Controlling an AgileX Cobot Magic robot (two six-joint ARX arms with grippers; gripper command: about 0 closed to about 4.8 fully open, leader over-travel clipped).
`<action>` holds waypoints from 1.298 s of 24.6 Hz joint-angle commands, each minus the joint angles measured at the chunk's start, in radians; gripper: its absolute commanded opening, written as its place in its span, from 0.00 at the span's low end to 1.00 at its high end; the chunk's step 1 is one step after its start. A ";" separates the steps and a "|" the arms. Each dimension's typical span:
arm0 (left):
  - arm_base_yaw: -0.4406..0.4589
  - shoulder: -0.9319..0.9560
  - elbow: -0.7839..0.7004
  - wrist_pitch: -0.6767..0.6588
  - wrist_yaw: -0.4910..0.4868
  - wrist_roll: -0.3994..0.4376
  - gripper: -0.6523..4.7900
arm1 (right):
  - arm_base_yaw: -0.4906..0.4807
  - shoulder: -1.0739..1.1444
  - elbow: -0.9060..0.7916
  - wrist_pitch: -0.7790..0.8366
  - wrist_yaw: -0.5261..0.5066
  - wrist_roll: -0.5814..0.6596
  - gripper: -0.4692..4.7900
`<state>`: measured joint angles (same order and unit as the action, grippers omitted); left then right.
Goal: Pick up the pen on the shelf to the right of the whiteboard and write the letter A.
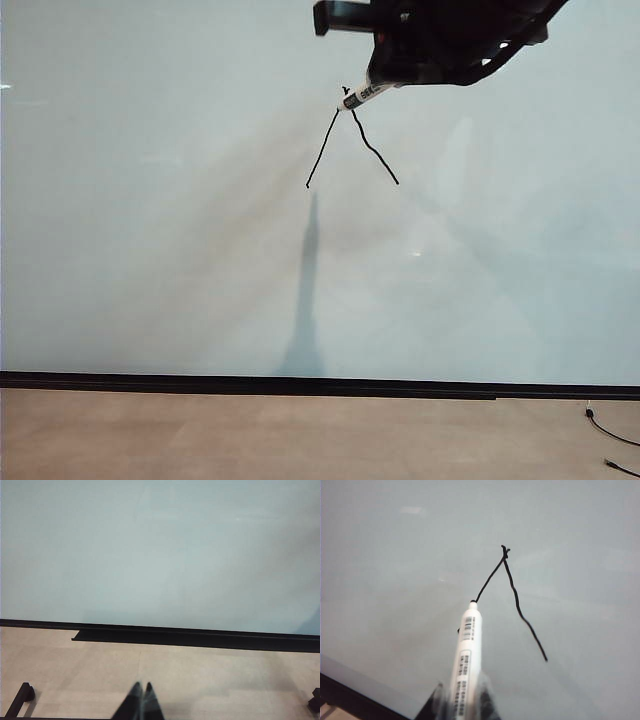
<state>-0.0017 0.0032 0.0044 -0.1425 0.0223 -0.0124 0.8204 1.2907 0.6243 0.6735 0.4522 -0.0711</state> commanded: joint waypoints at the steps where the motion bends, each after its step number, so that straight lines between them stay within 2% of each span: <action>1: 0.000 0.000 0.002 0.008 0.000 0.005 0.11 | -0.035 0.040 0.043 -0.003 -0.055 -0.019 0.08; 5: 0.000 0.000 0.002 0.008 0.001 0.005 0.11 | -0.064 0.106 0.095 -0.019 -0.116 -0.019 0.08; 14: 0.000 0.000 0.002 0.008 0.001 0.005 0.11 | -0.079 0.121 0.102 -0.013 -0.120 -0.018 0.08; 26: 0.000 0.000 0.002 0.008 0.001 0.005 0.11 | -0.116 0.151 0.105 0.034 -0.176 -0.006 0.08; 32: 0.000 0.000 0.002 0.008 0.000 0.005 0.11 | -0.123 0.200 0.165 0.008 -0.194 0.003 0.08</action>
<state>-0.0017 0.0029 0.0044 -0.1425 0.0223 -0.0120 0.6991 1.4929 0.7780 0.6727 0.2432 -0.0723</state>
